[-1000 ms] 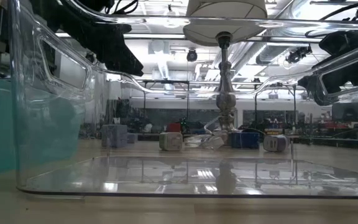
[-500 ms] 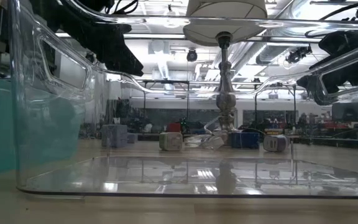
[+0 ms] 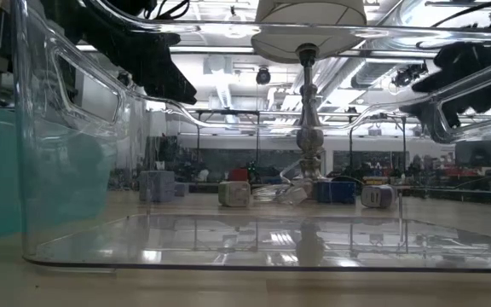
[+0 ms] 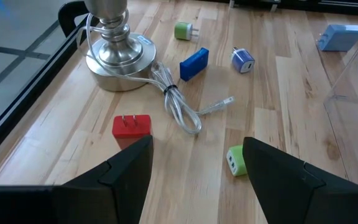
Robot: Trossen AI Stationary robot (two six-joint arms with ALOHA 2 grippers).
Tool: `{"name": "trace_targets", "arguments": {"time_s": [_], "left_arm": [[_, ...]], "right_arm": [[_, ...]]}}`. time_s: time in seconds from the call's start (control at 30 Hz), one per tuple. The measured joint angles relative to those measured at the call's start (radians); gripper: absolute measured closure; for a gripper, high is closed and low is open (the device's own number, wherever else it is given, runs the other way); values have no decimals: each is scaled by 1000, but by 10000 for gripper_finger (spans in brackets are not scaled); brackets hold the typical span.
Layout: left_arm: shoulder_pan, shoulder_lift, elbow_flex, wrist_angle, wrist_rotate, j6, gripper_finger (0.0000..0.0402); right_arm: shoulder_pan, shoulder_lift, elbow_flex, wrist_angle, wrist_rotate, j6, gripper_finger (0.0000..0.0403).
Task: Pick & Place Office items
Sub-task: Put the blue timer into the green bin
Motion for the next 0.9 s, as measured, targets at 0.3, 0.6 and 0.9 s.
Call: {"name": "trace_targets", "arguments": {"time_s": [0.3, 0.6, 0.9], "left_arm": [[0, 0, 0, 0, 0, 0, 160], [0, 0, 0, 0, 0, 0, 160], [0, 0, 0, 0, 0, 0, 160]], "right_arm": [[0, 19, 16, 91, 153, -212, 237], [0, 292, 165, 91, 310, -343, 237], [-36, 670, 285, 77, 421, -298, 237]]}}
